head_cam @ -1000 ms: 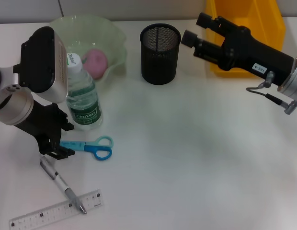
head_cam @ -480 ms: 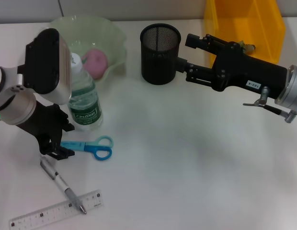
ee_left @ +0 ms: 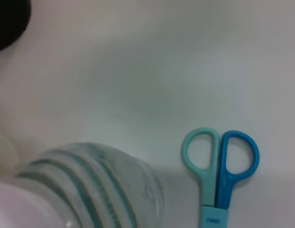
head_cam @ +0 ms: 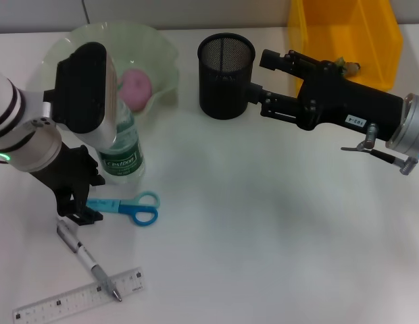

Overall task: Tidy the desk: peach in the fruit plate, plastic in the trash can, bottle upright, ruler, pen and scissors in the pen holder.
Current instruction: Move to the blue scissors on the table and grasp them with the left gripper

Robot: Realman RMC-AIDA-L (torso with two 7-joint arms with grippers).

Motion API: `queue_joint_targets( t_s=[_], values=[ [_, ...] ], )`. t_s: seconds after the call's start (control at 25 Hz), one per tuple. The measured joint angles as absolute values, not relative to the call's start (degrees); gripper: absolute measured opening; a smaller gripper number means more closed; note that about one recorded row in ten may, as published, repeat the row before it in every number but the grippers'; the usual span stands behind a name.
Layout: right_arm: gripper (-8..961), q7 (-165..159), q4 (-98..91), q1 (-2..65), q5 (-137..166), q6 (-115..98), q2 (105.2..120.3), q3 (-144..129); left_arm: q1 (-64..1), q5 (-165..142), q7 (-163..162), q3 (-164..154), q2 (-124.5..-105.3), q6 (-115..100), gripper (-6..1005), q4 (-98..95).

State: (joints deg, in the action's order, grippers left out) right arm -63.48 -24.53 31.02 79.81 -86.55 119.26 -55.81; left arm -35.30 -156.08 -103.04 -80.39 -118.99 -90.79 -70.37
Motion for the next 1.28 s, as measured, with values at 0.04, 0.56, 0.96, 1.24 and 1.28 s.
queue_joint_targets(
  t_s=[0.04,0.56,0.96,1.24,1.28],
  values=[
    [787,-63.5,-24.5,31.0,79.8,-86.6,119.26,-55.8,-35.3,-156.1,-103.2,-80.6,-118.99,-90.5,629,-70.3],
    [787,-63.4,-24.3,31.0,79.4,-86.8,119.36,-55.8,-35.6,-156.2,-103.3,-82.0,-119.0,-90.3,629,-69.7],
    [787,-63.4,-24.3,31.0,79.4,-86.8,119.35,-55.8,-36.7,-156.7,-103.4,-83.5,-119.09,-90.1,628,-68.0],
    [787,-63.4,-23.9,31.0,79.5,-86.8,119.4,-55.8,-36.9,-157.0,-103.5,-84.4,-119.09,-89.6,628,-67.9],
    [787,-63.4,-23.9,31.0,79.6,-86.8,119.4,-55.8,-36.9,-157.1,-103.5,-84.6,-119.09,-89.5,628,-67.8]
  ],
)
